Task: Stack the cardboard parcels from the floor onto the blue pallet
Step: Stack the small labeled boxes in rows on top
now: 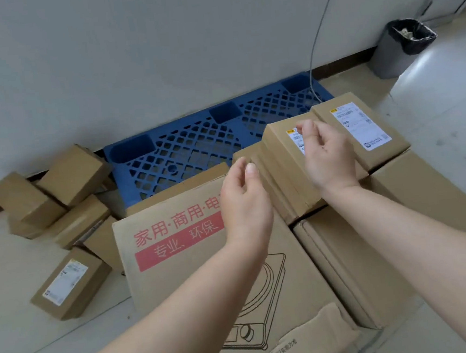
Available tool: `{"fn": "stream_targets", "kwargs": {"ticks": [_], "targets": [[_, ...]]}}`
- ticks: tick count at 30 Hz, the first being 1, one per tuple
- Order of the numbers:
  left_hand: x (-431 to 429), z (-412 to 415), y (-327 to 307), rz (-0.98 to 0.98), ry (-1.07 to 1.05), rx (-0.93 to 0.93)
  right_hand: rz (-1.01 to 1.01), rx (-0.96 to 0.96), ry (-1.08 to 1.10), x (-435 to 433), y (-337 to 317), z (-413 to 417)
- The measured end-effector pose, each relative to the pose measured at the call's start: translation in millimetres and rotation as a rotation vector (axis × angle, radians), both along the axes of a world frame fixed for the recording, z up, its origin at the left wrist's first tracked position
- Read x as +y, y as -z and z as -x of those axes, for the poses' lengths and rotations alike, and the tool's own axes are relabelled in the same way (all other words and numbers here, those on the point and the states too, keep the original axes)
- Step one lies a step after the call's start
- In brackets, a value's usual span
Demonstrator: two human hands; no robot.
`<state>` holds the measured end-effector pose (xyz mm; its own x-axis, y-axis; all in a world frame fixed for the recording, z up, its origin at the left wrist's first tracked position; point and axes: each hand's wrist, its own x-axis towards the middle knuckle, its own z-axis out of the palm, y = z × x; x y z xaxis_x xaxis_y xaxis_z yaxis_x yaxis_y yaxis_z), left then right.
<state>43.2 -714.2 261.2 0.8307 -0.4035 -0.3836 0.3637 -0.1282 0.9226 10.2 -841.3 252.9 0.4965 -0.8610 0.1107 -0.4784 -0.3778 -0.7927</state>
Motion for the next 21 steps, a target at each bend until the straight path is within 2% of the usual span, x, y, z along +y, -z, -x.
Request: {"fn": "stream_targets", "kwargs": {"ticks": [8,21], "targets": [[108.9,-90.9,-5.5,-0.048,-0.163,-0.049,-0.01,-0.017,-0.144,108.3,-10.8,-88.5],[300.9,-223.0,31.9,-0.132,-0.416,-0.031,-0.097,-0.035,-0.355,299.6,2.5,-228.5]]}}
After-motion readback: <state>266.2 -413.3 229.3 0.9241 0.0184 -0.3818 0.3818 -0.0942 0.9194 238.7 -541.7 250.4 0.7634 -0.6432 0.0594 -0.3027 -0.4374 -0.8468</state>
